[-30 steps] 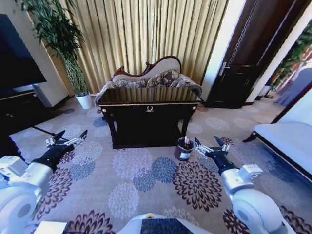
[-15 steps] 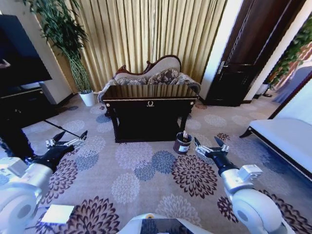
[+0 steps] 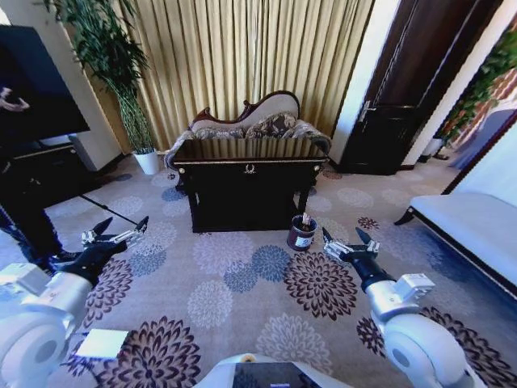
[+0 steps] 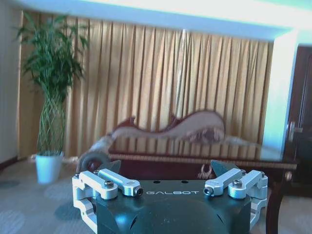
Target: Move to the front of the table and place the trash on the table into the trash bin.
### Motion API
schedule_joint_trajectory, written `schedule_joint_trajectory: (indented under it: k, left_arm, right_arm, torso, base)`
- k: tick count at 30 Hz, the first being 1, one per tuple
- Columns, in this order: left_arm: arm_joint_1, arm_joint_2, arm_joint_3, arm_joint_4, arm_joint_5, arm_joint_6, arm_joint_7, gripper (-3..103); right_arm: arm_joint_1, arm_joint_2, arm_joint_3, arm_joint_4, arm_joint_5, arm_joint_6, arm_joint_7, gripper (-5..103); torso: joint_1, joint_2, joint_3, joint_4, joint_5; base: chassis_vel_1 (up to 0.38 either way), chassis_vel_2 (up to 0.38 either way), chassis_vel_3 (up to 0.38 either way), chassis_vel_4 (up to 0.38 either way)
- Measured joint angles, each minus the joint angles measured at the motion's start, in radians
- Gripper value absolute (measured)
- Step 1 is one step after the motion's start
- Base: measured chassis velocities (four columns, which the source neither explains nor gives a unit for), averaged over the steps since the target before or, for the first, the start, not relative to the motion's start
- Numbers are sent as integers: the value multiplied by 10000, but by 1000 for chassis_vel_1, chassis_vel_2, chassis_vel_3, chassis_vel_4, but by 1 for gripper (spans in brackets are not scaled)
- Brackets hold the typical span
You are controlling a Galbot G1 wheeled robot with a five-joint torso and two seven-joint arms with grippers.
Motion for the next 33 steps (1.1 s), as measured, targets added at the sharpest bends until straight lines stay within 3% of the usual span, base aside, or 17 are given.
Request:
schedule_joint_trajectory:
  k: [6, 15, 22, 28, 33]
  left_arm:
    - [-1, -173, 65, 102, -110, -458, 421, 100]
    - [-82, -98, 77, 59, -144, -622, 519, 100]
    - [-136, -155, 280, 89, -141, -415, -61, 100]
    - [-193, -118, 331, 18, -174, -181, -176, 100]
    - [-203, -21, 252, -48, -707, -169, -124, 100]
  right_arm:
    - [-18, 0, 20, 0, 190, -25, 12, 100]
    - [97, -286, 55, 0, 569, 3, -86, 100]
    - [394, -325, 59, 2, 365, 1112, -133, 100]
    - [271, -317, 155, 2, -73, 853, -59, 100]
    - [272, -294, 133, 1, -151, 471, 102, 100]
  torso:
    - [-6, 3, -3, 0, -1]
    - [-6, 3, -2, -1, 1]
    - [-5, 3, -2, 0, 1]
    - [-6, 3, -2, -1, 0]
    - [-5, 3, -2, -1, 2]
  base:
    - [0, 0, 0, 0]
    - [0, 0, 0, 0]
    - [0, 0, 0, 0]
    - [0, 0, 0, 0]
    - [0, 0, 0, 0]
